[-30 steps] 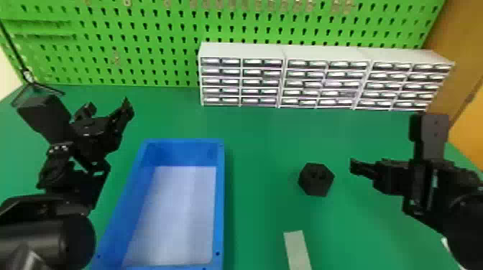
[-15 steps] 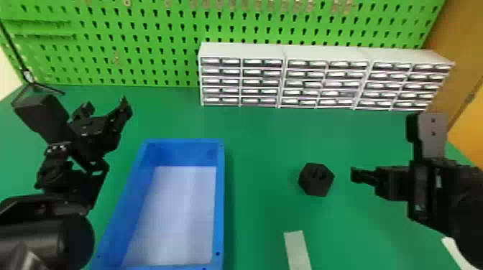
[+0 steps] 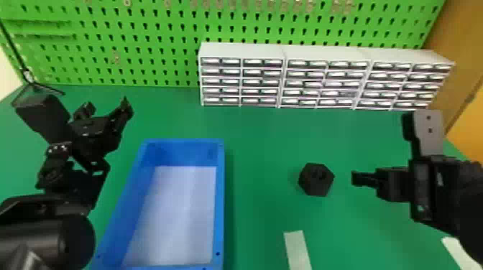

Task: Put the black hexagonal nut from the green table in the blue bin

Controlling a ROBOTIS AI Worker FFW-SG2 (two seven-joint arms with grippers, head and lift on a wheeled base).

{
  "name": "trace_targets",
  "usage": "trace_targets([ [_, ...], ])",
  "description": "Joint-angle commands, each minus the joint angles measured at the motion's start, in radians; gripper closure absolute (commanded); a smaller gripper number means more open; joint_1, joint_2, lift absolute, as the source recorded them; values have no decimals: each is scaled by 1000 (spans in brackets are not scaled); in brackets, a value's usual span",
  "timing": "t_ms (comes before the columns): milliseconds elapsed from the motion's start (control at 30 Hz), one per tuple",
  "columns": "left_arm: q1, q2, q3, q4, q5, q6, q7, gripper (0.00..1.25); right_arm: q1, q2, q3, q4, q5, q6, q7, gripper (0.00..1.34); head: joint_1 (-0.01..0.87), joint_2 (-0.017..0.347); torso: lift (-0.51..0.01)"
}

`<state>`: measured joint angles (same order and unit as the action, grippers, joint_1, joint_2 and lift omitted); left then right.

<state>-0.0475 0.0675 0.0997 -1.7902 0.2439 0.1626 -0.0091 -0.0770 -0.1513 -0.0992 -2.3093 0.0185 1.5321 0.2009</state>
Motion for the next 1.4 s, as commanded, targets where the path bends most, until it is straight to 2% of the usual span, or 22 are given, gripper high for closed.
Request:
trace_targets([
  [0,0,0,-2,0,-2,0,1,433,-4,-1,-2,-1,5,3,0,464,692,8,-97],
  [200,-2,0,-6,0,-2,0,3,433,-21,4,4,8,17,10,0,464,692,8,-97],
  [533,-3,0,-11,0,-2,0,4,433,-64,-5,29,42,0,40,0,464,692,8,-97],
  [900,-3,0,-14,2,-3,2,6,433,-122,-30,76,136,-55,40,0,464,692,8,-97],
  [1133,-5,0,-15,3,-5,2,6,433,-161,-30,101,191,-55,40,0,464,692,8,-97],
  [1367,-5,0,-18,6,-5,2,6,433,-175,-37,111,208,-55,40,0,464,692,8,-97],
])
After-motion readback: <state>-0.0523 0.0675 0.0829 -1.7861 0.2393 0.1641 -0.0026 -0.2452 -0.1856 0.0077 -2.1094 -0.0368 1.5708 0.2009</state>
